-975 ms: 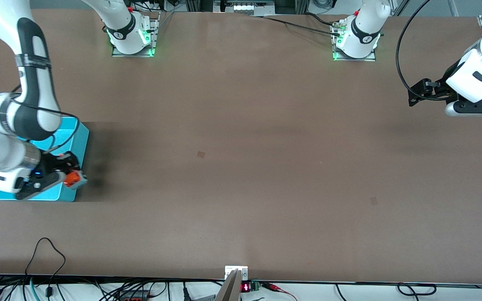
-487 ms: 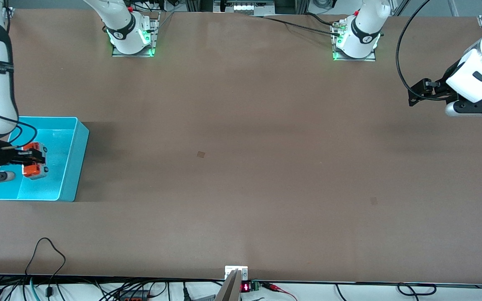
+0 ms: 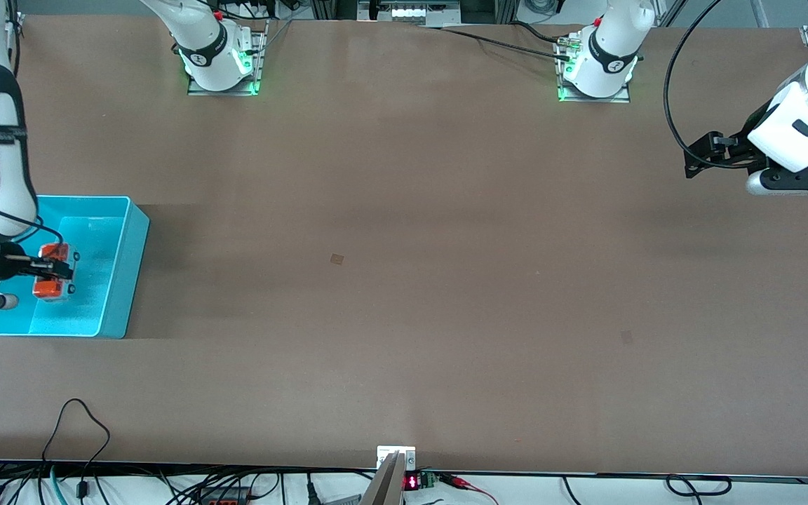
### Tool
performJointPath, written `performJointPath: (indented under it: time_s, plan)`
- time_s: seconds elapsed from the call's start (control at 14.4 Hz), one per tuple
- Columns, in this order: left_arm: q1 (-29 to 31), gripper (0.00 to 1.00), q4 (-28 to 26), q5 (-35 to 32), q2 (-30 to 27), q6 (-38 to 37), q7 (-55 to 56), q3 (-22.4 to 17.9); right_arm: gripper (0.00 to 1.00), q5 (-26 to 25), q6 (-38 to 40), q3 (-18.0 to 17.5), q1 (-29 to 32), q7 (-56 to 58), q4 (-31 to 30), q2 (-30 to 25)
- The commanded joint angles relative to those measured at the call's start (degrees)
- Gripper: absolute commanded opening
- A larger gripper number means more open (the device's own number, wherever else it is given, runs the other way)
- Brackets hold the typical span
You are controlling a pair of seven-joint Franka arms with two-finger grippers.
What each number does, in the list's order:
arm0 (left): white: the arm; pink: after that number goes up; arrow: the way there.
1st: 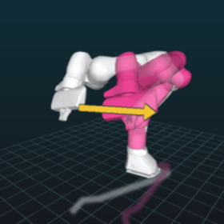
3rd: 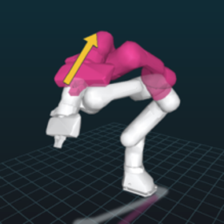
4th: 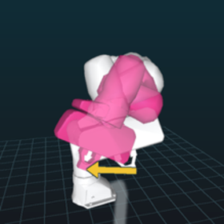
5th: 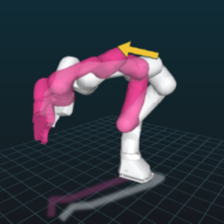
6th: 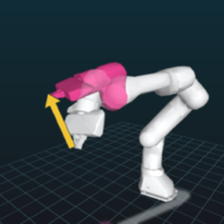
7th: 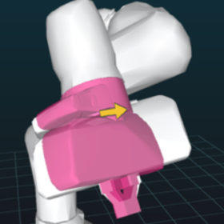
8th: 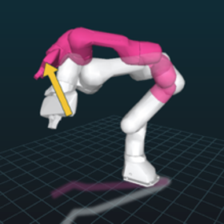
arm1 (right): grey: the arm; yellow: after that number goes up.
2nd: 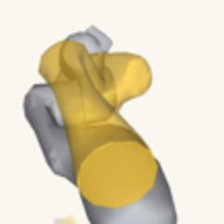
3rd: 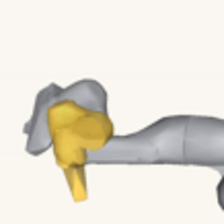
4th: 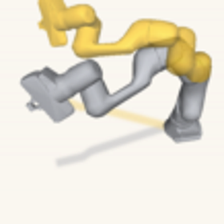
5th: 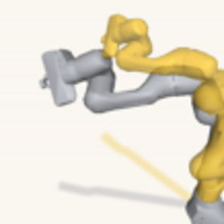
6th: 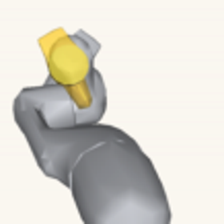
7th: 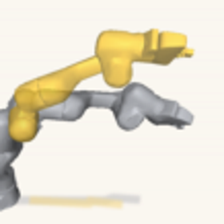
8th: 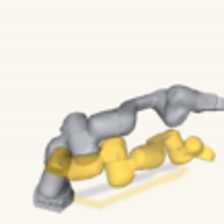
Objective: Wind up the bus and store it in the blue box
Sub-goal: 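Lift the bus with the right gripper into the cyan box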
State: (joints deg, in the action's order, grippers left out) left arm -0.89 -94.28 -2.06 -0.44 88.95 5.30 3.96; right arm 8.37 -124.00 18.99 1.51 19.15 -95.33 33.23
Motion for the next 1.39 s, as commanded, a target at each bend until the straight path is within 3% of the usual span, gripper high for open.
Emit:
performJointPath:
  time_s: [0.0, 0.56, 0.84, 0.91, 0.97, 1.04, 1.32]
  plan:
    - [-0.08, 1.00, 1.12, 1.10, 0.00, -1.32, -1.25, -0.35, 0.01, 0.24, -1.42, -0.71, 0.95, -3.06, 0.06, 1.04]
    - [-0.08, 1.00, 1.12, 1.10, 0.00, -1.76, -1.25, -0.35, 0.04, 0.24, -1.85, -0.80, 0.77, -3.15, 0.06, 5.26]
    - [-0.08, 1.00, 1.12, 1.09, 0.00, -1.76, -1.16, -0.35, 0.22, 1.63, -3.43, -0.89, 0.86, -1.75, -0.99, 5.97]
    - [-0.08, 1.00, 1.12, 1.01, 0.00, -1.76, -1.16, -0.35, 0.35, 1.99, -3.52, -0.89, 0.77, -0.96, -1.08, 5.88]
    - [-0.08, 1.00, 1.12, 1.01, 0.00, -1.76, -1.16, -0.35, 0.73, 2.08, -3.09, -0.89, 0.60, -0.95, -1.08, 5.53]
    - [-0.08, 1.00, 1.12, 1.09, 0.00, -1.76, -1.16, -0.35, 1.00, 2.08, -3.00, -0.89, 0.51, -0.95, -1.08, 5.10]
    - [-0.08, 1.00, 1.12, 1.01, 0.00, -1.76, -1.17, -0.35, 1.00, 2.17, 2.08, -0.89, -0.46, -1.74, -0.56, -0.25]
